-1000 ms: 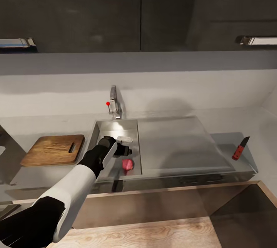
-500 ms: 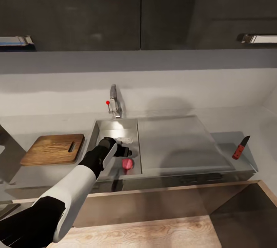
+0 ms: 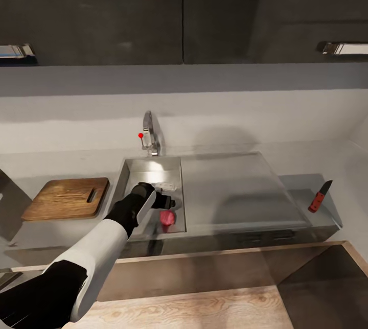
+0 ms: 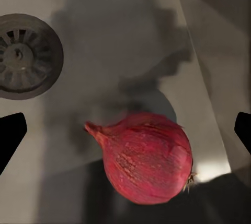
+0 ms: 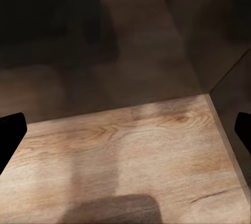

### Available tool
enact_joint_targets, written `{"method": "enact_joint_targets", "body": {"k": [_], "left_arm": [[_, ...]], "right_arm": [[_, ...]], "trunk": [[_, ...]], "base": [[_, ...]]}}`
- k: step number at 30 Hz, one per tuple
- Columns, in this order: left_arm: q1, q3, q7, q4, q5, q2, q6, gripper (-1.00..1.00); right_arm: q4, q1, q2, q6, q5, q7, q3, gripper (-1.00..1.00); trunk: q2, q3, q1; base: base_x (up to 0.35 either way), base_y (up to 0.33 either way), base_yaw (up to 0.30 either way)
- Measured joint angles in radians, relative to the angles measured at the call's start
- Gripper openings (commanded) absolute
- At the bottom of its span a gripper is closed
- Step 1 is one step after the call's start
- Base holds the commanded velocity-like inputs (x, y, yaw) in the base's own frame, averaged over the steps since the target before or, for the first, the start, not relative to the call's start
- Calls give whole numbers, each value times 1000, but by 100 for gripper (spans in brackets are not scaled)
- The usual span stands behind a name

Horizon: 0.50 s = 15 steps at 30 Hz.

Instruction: In the kitchen, take the Vidalia onion out of the sink, dice it on the chopping board with the paring knife, put the diced onion into the bowl on the countertop, then place both the paring knife and the chopping board into the sink.

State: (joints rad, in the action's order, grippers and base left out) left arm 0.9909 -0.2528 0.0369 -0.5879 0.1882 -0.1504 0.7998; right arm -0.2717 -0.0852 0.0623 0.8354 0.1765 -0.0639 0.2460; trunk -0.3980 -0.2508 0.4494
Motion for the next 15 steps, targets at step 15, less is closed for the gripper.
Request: {"method": "enact_joint_targets", "body": {"k": [15], "left_arm": [[0, -18, -1, 29, -1, -1, -1, 100]], "right_arm": [[0, 0, 0, 0, 0, 0, 0, 100]], "trunk": [[0, -12, 0]], "base": [[4, -5, 0]]}}
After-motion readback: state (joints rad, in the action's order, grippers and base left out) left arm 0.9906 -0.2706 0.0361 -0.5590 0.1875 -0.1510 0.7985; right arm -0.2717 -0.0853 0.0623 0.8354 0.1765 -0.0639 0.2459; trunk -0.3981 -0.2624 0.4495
